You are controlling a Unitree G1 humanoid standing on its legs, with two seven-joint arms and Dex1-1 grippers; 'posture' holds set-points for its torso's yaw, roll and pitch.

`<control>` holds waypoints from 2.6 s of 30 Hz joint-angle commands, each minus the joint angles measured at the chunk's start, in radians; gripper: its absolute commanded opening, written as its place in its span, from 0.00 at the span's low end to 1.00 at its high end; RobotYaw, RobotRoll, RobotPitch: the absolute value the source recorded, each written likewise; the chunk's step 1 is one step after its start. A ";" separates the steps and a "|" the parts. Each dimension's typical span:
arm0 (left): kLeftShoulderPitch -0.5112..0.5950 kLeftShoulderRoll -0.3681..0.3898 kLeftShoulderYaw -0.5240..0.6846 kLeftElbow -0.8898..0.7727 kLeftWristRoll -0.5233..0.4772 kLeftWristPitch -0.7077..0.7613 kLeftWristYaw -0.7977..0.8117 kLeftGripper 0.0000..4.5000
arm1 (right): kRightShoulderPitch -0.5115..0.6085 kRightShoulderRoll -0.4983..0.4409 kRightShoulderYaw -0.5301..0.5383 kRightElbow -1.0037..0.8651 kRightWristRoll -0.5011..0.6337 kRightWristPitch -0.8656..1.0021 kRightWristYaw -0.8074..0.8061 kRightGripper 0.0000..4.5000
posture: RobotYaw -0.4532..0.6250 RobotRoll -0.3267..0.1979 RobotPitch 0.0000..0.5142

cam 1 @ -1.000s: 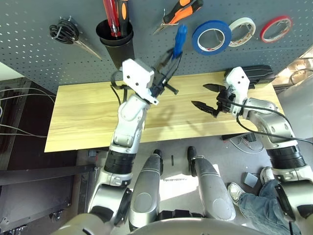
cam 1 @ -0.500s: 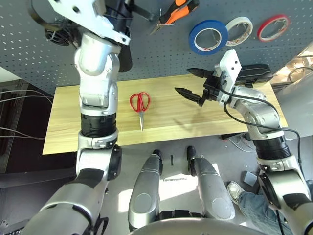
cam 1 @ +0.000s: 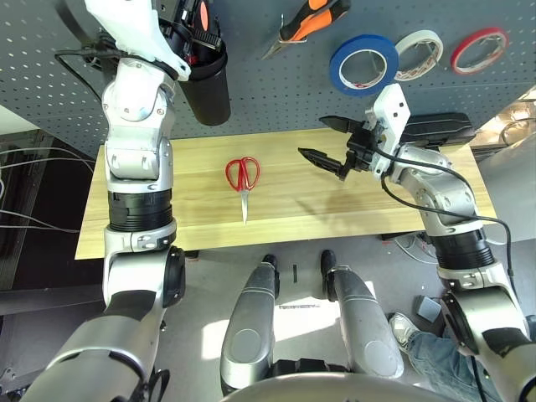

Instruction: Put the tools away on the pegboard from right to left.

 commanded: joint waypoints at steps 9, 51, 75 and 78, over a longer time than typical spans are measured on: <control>-0.013 0.026 0.025 -0.015 -0.066 0.199 -0.017 0.19 | -0.004 -0.001 0.014 0.030 -0.012 -0.014 0.004 1.00 | 0.53 0.62 0.70; 0.427 0.002 -0.409 0.154 0.035 0.460 -0.062 0.99 | 0.161 -0.098 0.019 0.078 -0.053 0.031 -0.002 1.00 | 0.48 0.62 0.72; 0.181 -0.129 -0.045 0.761 0.047 0.267 0.231 0.99 | 0.106 0.006 0.042 0.156 -0.078 -0.007 -0.037 1.00 | 0.49 0.62 0.74; 0.165 -0.123 -0.041 0.770 0.049 0.264 0.231 0.99 | 0.108 0.007 0.041 0.154 -0.078 -0.006 -0.039 1.00 | 0.49 0.62 0.74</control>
